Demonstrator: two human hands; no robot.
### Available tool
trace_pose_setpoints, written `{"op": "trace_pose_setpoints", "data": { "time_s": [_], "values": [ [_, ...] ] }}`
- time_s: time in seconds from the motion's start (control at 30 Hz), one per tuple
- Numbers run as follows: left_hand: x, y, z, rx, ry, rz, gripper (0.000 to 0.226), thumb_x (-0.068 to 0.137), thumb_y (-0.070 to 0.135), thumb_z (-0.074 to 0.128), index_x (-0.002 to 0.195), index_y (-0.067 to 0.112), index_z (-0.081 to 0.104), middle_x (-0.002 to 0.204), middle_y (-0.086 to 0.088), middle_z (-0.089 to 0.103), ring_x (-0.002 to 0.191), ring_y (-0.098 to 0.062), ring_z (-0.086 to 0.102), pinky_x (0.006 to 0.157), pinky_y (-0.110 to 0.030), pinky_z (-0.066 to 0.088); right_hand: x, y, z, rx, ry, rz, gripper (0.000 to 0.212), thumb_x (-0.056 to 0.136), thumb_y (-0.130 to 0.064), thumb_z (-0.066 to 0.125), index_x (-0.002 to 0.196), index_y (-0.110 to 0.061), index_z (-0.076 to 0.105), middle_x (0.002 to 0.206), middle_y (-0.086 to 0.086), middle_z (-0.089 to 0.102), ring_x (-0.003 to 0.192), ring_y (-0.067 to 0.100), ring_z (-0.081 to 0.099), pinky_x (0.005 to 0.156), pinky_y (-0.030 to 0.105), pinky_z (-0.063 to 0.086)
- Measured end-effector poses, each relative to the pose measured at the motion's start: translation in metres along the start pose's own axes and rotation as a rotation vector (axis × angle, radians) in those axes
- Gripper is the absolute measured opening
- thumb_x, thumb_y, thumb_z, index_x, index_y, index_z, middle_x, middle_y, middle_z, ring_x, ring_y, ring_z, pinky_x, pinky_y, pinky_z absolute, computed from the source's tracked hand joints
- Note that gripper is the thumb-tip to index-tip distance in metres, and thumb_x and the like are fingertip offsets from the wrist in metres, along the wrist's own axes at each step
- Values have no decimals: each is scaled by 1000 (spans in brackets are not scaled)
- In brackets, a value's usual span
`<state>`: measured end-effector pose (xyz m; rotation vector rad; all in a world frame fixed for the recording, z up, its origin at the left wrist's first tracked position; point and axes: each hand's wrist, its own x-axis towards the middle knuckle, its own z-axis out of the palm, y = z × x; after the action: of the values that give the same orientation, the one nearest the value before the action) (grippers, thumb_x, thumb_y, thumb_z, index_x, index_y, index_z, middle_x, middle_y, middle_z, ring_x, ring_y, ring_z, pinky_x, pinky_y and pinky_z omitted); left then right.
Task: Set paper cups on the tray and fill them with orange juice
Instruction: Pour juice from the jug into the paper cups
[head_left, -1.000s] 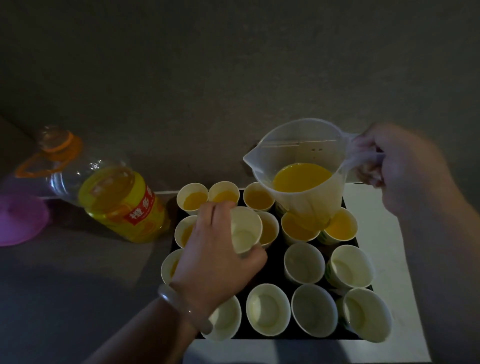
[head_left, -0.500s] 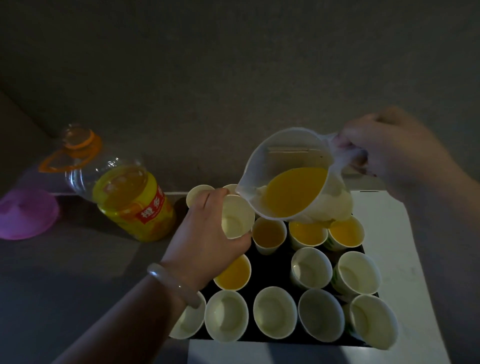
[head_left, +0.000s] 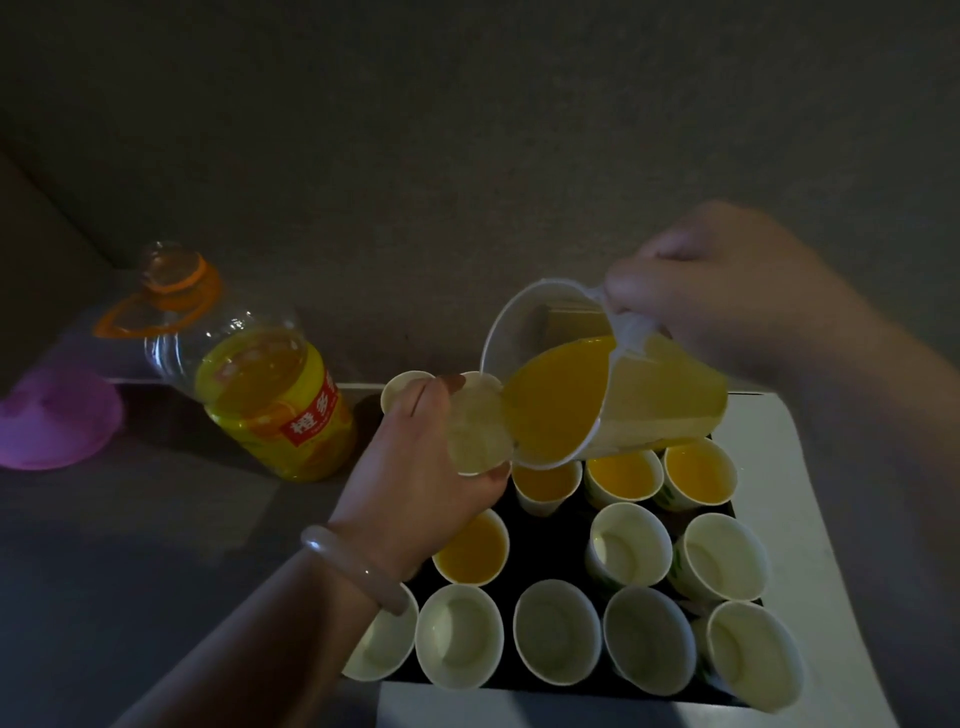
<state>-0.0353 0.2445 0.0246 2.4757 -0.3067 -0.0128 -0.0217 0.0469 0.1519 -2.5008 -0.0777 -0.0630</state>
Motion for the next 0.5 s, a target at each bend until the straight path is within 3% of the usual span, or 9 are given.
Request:
{"op": "trace_pose_setpoints", "data": {
  "time_s": [0.1,0.23,0.5],
  "values": [
    [2,0,-1,-23,-17,7,72,69,44,78,130,28,42,115,15,43,97,5,41,69,1,35,2,-3,2,-49,-6,5,39,72,-30,60,52,-3,42,55,6,26,49,16,25,49,33,20],
    [3,-2,0,-38,-41,16,67,68,49,77,124,33,44,115,16,46,102,1,48,71,-7,38,4,-7,3,-106,-7,-17,35,73,-31,59,49,-14,42,53,5,24,49,17,24,48,33,19],
    [0,-1,-3,-20,-37,0,77,70,46,77,134,32,37,113,19,34,99,7,37,64,1,32,3,-10,4,-114,-27,-31,34,74,-33,58,50,-14,42,54,4,24,50,17,23,47,31,17]
  ]
}}
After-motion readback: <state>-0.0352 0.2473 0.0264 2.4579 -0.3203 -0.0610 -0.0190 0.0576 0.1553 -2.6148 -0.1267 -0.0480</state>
